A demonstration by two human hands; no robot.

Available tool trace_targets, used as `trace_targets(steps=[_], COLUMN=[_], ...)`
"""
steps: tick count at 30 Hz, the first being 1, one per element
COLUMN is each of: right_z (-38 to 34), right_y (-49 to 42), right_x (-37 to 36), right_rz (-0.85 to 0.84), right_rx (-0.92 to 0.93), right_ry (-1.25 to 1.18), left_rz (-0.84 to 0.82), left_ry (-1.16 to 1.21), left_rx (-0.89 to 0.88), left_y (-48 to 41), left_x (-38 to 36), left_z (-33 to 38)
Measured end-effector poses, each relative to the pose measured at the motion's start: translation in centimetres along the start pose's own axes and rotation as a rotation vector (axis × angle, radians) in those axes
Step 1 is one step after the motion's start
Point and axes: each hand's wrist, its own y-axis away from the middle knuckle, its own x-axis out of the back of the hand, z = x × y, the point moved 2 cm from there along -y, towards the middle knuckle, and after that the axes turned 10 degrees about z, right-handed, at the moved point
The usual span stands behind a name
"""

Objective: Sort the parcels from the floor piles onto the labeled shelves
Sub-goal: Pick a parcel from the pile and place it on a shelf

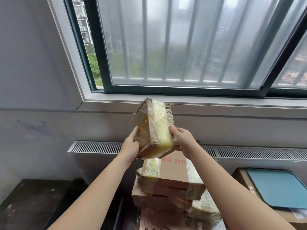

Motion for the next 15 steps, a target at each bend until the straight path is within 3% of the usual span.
trace_targets(steps=[5,10,15], right_z=[-0.9,-1.5,-2.5], right_y=[0.8,1.7,1.9], right_x=[-0.5,-0.9,-0.5], right_rz=[0.0,0.056,0.073], right_rx=[0.137,0.358,0.408], right_ry=[0.126,0.231,0.17], left_rz=[0.099,-0.108,-0.067], left_ry=[-0.069,0.031,0.14], left_rx=[-0.027,0.049,0.045], left_y=[-1.1,-1.6,-1.4], left_x=[-0.4,-1.0,-1.4], left_z=[1.1,2.1,3.1])
